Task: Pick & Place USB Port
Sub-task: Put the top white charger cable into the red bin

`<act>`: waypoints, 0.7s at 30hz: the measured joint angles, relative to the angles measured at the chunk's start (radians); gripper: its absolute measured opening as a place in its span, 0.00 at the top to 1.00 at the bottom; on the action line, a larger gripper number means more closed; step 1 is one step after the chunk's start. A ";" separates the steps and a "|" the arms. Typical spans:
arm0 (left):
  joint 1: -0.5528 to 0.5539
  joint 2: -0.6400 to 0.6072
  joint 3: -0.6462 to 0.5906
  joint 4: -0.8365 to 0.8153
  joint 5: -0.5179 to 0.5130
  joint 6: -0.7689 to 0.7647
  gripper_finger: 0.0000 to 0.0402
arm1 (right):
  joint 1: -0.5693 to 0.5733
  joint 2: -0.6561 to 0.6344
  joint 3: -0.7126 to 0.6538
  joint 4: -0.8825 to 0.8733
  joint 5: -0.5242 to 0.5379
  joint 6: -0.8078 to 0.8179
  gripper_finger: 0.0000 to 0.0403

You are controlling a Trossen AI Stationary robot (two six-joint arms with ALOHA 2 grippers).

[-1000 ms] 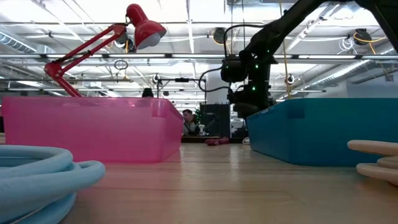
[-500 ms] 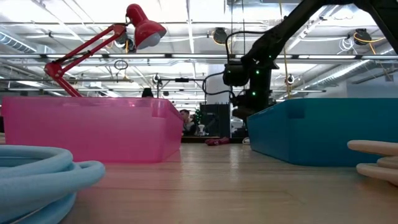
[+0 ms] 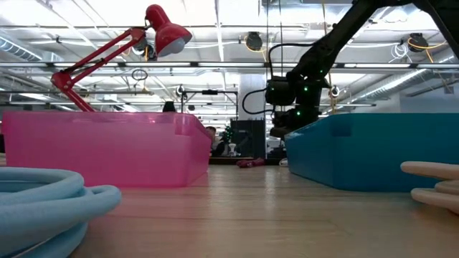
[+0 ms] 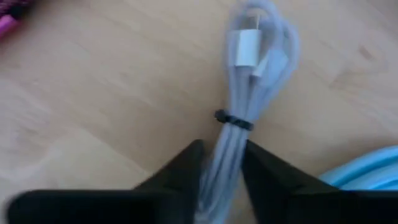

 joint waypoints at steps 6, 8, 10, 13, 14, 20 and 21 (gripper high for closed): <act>0.011 0.000 0.000 -0.001 -0.022 0.009 0.78 | 0.055 -0.109 0.007 -0.013 -0.044 0.009 0.95; 0.011 0.000 0.000 -0.004 -0.039 0.010 0.78 | 0.083 -0.155 0.019 0.023 -0.050 0.043 0.95; 0.011 0.000 0.000 -0.007 -0.052 0.015 0.78 | 0.108 -0.217 0.032 0.050 -0.050 0.060 0.96; 0.013 0.000 0.000 -0.010 -0.060 0.024 0.78 | 0.165 -0.289 0.044 0.031 -0.037 0.064 0.97; 0.015 0.000 0.000 -0.010 -0.063 0.032 0.78 | 0.184 -0.306 0.046 0.030 -0.041 0.080 0.97; 0.039 0.000 0.000 -0.018 -0.084 0.081 0.78 | 0.326 -0.409 0.070 0.039 -0.083 0.209 0.97; 0.047 0.000 0.000 -0.022 -0.090 0.096 0.78 | 0.361 -0.416 0.073 0.042 -0.090 0.231 0.97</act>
